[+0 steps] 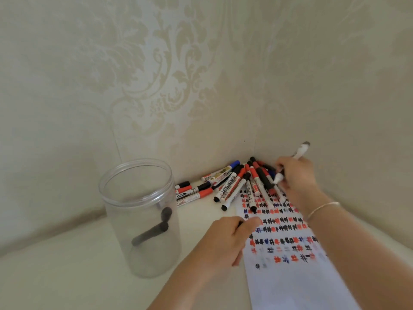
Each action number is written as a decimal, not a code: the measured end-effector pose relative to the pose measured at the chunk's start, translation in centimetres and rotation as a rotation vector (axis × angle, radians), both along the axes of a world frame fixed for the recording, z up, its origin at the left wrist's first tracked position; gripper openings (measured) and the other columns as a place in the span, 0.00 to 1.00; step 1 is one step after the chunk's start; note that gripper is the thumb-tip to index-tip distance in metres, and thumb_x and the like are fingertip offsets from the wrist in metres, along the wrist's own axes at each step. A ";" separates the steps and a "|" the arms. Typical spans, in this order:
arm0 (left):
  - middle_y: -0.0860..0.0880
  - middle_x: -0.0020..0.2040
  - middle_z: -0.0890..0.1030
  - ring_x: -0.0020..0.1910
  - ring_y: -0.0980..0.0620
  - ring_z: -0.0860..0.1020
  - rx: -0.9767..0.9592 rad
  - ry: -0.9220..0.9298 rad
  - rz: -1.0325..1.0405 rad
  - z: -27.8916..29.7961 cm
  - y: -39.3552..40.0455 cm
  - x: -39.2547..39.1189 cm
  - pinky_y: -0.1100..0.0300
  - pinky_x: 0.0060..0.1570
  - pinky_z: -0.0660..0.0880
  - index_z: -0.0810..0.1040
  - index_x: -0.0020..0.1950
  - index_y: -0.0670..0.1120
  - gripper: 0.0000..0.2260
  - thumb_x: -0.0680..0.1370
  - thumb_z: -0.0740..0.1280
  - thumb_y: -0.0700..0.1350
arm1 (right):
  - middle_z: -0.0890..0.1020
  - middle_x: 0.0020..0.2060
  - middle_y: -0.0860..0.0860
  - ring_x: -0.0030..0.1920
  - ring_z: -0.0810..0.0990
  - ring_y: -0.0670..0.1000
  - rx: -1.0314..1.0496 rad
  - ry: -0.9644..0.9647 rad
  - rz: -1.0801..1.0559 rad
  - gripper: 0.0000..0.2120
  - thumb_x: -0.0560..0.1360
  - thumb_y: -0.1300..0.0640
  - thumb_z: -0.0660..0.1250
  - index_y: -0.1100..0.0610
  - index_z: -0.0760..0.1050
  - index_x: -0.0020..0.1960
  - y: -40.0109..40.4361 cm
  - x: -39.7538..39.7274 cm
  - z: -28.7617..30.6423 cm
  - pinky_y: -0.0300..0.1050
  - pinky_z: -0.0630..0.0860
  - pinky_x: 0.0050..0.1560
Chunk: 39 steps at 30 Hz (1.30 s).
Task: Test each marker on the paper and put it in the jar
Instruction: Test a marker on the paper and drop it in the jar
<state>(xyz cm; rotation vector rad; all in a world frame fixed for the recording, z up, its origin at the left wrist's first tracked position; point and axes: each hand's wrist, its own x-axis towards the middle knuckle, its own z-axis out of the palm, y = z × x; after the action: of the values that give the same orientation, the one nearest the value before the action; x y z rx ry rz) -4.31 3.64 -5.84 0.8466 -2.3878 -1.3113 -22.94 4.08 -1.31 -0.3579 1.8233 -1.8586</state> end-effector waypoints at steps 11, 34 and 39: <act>0.53 0.46 0.77 0.39 0.54 0.75 -1.042 0.412 0.352 8.7 0.0 6.1 0.60 0.42 0.70 0.80 0.55 0.48 0.12 0.79 0.59 0.40 | 0.86 0.42 0.56 0.32 0.84 0.55 -0.119 0.038 0.413 0.10 0.76 0.55 0.68 0.60 0.78 0.54 0.0 5.7 -0.2 0.46 0.83 0.35; 0.52 0.45 0.76 0.42 0.63 0.72 -1.007 0.462 0.480 9.0 -7.5 3.9 0.76 0.40 0.68 0.78 0.54 0.43 0.15 0.78 0.52 0.42 | 0.79 0.53 0.41 0.52 0.77 0.38 -0.113 0.756 0.884 0.34 0.63 0.48 0.80 0.48 0.68 0.64 -3.9 11.8 -2.9 0.31 0.73 0.51; 0.54 0.45 0.75 0.39 0.53 0.78 -0.977 0.304 0.502 9.0 -7.4 4.4 0.59 0.39 0.75 0.77 0.55 0.45 0.12 0.81 0.54 0.40 | 0.76 0.61 0.43 0.60 0.76 0.43 0.051 0.787 0.908 0.44 0.62 0.39 0.76 0.46 0.61 0.73 -3.6 10.0 -3.6 0.42 0.73 0.61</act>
<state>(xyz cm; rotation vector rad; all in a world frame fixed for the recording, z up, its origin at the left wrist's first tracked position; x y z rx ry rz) 0.06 -3.73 3.11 0.7603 -1.9898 -0.0191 -12.90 0.52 -4.89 -1.7433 1.6479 -1.0606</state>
